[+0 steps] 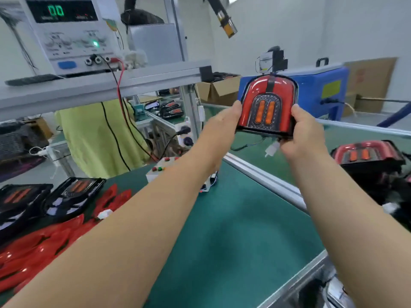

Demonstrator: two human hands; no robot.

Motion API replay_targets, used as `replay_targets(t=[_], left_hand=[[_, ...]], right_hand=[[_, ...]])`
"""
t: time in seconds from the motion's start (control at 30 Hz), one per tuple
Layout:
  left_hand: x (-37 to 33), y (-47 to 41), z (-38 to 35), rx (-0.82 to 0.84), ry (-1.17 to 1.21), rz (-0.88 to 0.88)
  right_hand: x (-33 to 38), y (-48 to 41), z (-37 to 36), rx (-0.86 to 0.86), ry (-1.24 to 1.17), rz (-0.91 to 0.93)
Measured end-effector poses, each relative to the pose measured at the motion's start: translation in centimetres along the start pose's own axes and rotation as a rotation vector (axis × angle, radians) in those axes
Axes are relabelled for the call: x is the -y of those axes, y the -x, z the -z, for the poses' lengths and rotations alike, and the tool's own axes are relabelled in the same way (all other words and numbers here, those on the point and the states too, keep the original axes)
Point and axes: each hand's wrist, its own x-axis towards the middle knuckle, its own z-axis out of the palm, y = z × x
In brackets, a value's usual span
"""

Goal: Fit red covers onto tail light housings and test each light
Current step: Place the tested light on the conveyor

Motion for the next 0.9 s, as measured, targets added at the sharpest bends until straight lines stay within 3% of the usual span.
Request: replay_targets(t=[0.2, 0.57, 0.7, 0.9], left_hand=[[-0.3, -1.3, -6.7, 0.164, 0.066, -0.046], [4.8, -2.4, -10.9, 0.104, 0.154, 0.159], [5.6, -2.4, -10.9, 0.105, 0.161, 0.256], [6.2, -1.8, -10.7, 0.103, 0.208, 0.259]], right_hand=[[0.5, -4.2, 4.6, -0.255, -0.091, -0.014], [-2.6, -6.1, 6.7, -0.505, -0.043, -0.109], [-3.1, -6.9, 6.8, -0.529, 0.097, -0.152], [-3.8, -7.9, 7.9, -0.549, 0.224, -0.155]])
